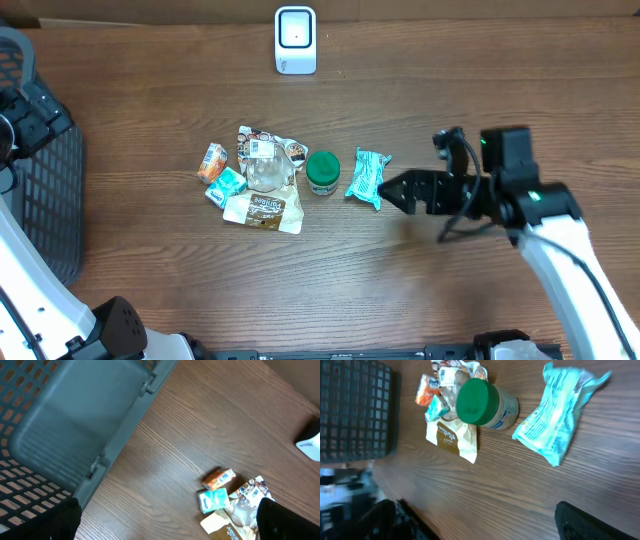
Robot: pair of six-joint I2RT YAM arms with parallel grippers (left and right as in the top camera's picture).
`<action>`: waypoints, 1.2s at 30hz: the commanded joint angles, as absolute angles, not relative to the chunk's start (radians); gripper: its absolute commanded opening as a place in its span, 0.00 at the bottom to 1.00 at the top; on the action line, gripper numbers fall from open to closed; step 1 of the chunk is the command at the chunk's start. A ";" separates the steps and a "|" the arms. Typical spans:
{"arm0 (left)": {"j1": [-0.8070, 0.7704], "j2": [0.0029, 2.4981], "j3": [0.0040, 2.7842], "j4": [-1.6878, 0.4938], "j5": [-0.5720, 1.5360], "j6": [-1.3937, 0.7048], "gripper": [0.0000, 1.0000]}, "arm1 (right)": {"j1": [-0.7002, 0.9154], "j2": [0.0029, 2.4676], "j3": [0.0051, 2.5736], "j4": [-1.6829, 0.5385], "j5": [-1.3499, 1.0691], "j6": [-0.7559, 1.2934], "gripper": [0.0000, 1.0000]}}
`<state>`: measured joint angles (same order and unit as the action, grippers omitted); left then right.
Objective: Scan the item barcode
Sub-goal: 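Move the right gripper left toward the teal tissue pack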
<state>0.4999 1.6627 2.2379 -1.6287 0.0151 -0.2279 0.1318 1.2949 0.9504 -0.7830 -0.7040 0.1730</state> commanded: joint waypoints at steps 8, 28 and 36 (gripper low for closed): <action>0.504 1.666 2.251 -1.629 0.019 -0.205 1.00 | 0.168 1.458 0.976 -0.746 -0.644 0.284 0.79; 0.504 1.666 2.251 -1.629 0.019 -0.205 0.99 | 0.375 1.467 1.176 -0.761 -0.353 0.397 1.00; 0.504 1.666 2.251 -1.629 0.019 -0.205 1.00 | 0.378 1.497 1.175 -0.735 -0.337 0.426 0.83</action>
<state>0.4999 1.6627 2.2379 -1.6287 0.0151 -0.2279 0.3748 1.4670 1.1511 -0.7414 -0.3630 0.3958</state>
